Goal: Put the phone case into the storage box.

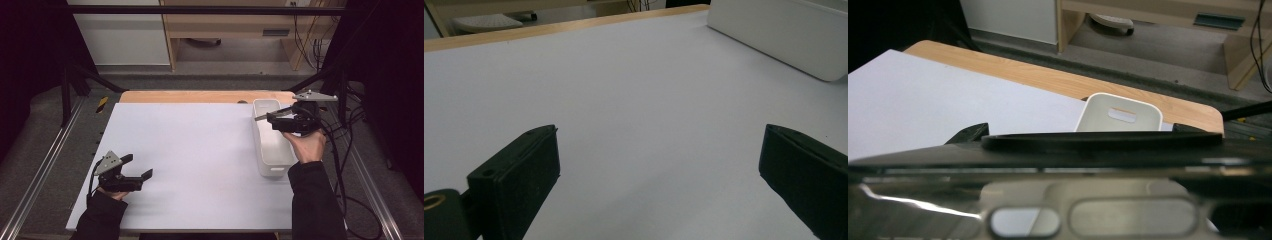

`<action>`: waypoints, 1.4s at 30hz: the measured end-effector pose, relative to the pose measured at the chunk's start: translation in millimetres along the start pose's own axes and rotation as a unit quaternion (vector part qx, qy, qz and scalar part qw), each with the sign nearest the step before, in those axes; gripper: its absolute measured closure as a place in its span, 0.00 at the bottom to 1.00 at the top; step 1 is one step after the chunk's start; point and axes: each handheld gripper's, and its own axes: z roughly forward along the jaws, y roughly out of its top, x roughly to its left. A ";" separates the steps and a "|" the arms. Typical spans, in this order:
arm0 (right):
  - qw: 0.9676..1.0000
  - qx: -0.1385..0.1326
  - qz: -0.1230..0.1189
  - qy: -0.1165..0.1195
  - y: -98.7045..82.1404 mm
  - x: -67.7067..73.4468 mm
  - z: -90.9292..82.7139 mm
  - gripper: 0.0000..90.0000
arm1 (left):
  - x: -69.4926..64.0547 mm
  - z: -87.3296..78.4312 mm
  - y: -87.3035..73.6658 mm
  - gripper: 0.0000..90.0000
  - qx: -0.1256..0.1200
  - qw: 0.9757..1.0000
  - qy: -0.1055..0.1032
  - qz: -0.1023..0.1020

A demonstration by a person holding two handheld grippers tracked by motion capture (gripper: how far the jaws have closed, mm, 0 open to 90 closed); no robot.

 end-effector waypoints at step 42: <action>0.989 0.105 0.043 -0.091 2.7 -26.6 99.3 0.13 | -0.3 2.1 0.1 0.03 0.003 1.000 -0.003 0.003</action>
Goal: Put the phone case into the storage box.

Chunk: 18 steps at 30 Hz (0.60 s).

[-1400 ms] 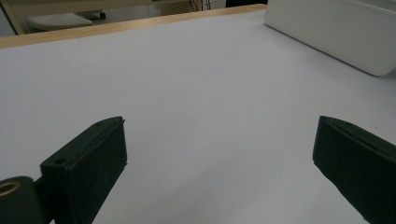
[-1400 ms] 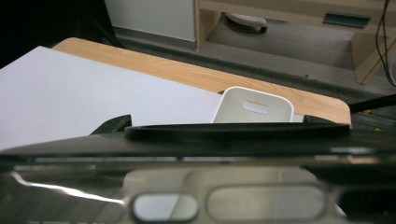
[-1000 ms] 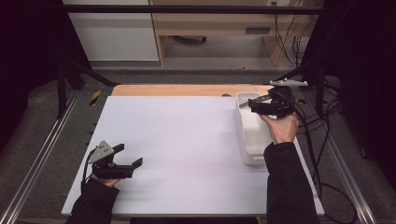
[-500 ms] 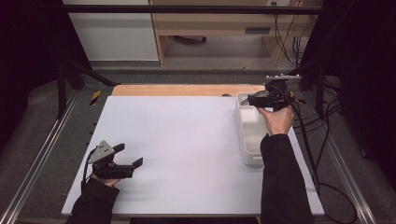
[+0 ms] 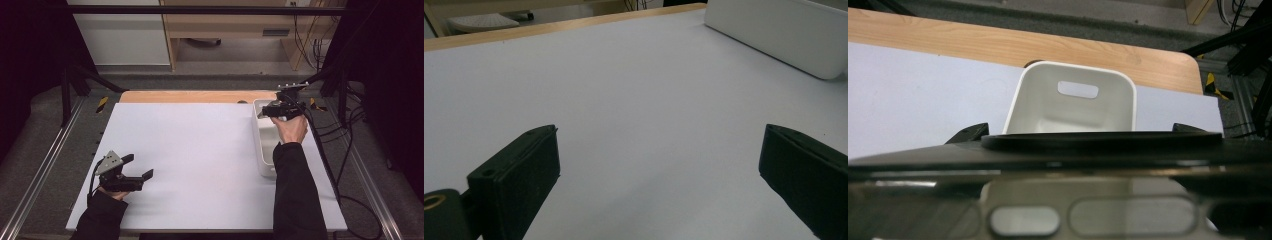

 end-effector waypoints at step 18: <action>0.999 0.037 0.014 -0.009 -0.9 0.6 28.9 0.13 | -0.1 0.3 0.0 0.03 0.002 1.000 -0.002 0.001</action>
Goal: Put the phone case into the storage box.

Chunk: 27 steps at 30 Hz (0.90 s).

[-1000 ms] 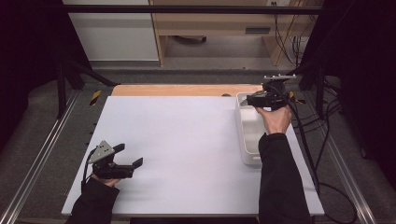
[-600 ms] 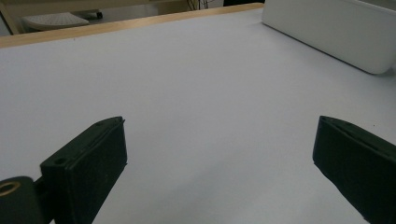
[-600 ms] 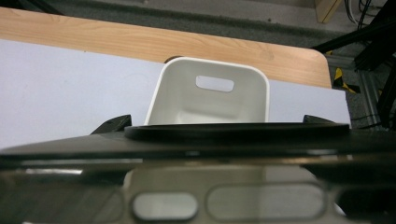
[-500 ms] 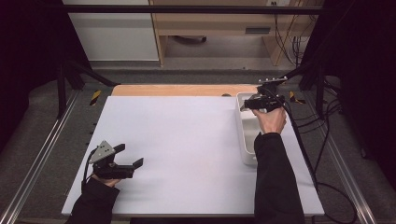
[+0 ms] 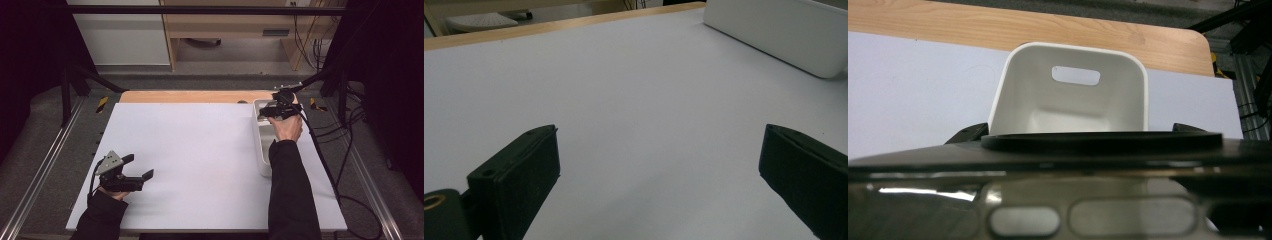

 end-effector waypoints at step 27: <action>1.000 0.026 0.009 -0.002 4.8 0.0 25.5 0.12 | -0.4 1.3 -0.5 0.03 0.005 1.000 -0.002 0.001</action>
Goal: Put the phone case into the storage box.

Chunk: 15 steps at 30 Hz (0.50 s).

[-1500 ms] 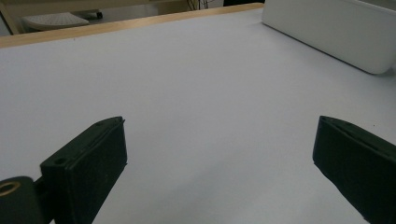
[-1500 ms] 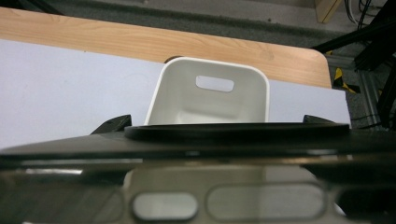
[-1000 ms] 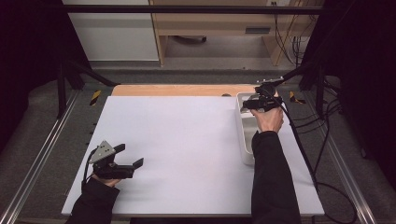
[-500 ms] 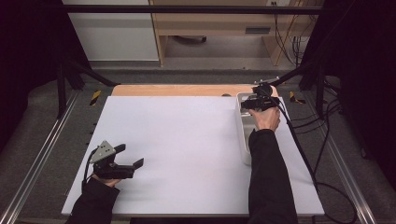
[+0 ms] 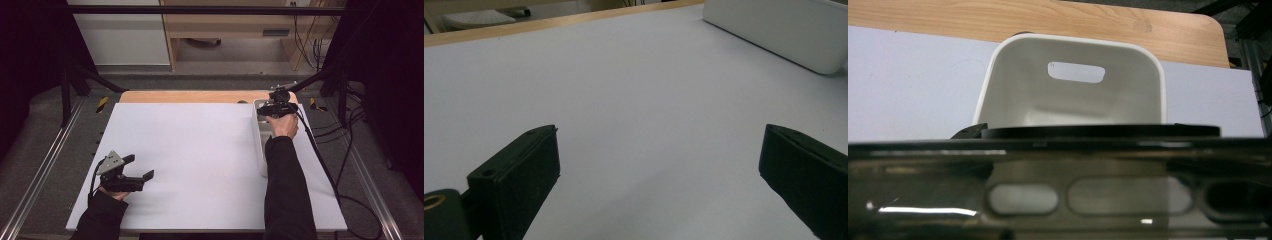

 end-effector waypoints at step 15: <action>0.999 -0.051 -0.016 -0.004 1.7 -0.8 -1.3 0.03 | 0.0 0.5 -0.1 0.03 0.002 1.000 -0.001 0.001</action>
